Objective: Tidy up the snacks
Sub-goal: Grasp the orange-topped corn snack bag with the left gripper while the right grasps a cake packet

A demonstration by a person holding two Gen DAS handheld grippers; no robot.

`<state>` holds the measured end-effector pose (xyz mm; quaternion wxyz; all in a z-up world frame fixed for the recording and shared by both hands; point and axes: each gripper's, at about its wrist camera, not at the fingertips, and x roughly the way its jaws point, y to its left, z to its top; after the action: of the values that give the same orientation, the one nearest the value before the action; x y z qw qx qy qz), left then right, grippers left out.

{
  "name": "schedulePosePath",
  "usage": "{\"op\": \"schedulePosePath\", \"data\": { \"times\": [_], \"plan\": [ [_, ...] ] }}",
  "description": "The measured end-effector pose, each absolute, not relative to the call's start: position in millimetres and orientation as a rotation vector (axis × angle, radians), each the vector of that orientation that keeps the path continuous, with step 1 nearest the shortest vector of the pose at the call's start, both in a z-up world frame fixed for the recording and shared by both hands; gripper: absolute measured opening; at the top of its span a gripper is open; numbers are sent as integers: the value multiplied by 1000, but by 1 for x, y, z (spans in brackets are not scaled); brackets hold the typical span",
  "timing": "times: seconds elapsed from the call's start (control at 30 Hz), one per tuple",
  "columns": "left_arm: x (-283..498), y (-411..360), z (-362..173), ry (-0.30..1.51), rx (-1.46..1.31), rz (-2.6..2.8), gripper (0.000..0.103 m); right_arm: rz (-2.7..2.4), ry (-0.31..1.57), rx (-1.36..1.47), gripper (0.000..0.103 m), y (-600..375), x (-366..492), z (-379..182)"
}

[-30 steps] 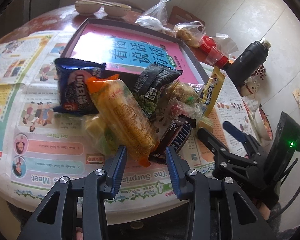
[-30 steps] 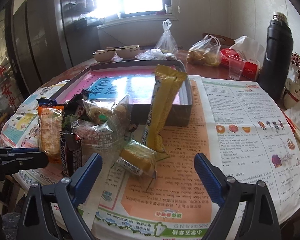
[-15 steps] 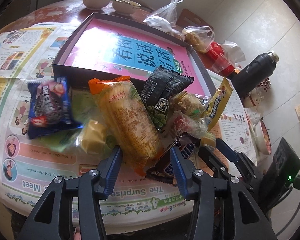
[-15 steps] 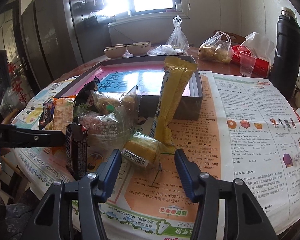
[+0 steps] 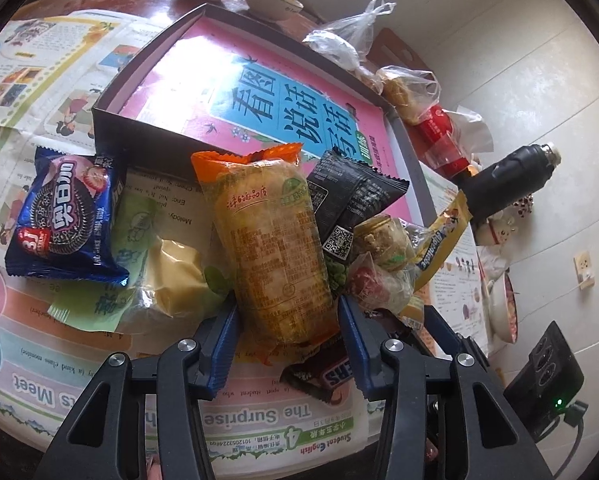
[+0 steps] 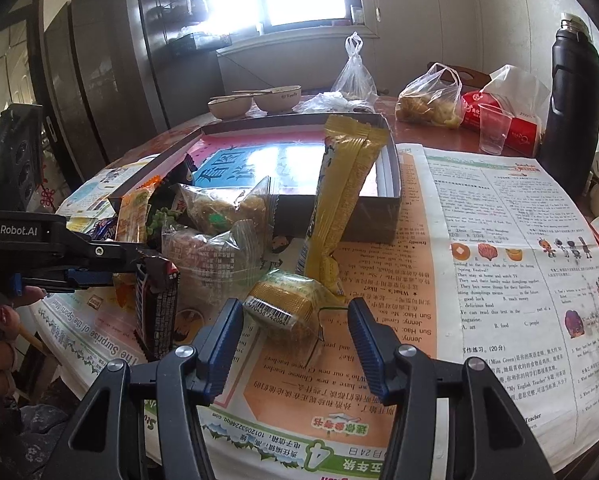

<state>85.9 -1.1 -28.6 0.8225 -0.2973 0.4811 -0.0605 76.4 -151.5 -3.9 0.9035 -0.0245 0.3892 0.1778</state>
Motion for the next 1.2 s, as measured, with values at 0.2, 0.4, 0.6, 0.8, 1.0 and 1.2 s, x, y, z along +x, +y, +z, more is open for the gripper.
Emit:
{"op": "schedulePosePath", "data": {
  "times": [0.2, 0.4, 0.6, 0.8, 1.0, 1.2],
  "plan": [
    [93, -6, -28, 1026, -596, -101, 50, 361, 800, -55, 54, -151, 78, -4],
    [90, -5, -28, 1021, -579, -123, 36, 388, 802, -30, 40, -154, 79, -2],
    [74, -6, -17, 984, -547, -153, 36, 399, 805, 3, 38, -158, 78, -2],
    [63, -2, -3, 931, -510, -153, 36, 413, 780, 4, 18, -159, 74, 5],
    [62, -3, -1, 934, -492, -170, 36, 370, 798, -20, 46, -153, 74, 3],
    [64, -3, 0, 933, -482, -178, 36, 345, 818, -20, 59, -145, 79, -2]
  ]
}}
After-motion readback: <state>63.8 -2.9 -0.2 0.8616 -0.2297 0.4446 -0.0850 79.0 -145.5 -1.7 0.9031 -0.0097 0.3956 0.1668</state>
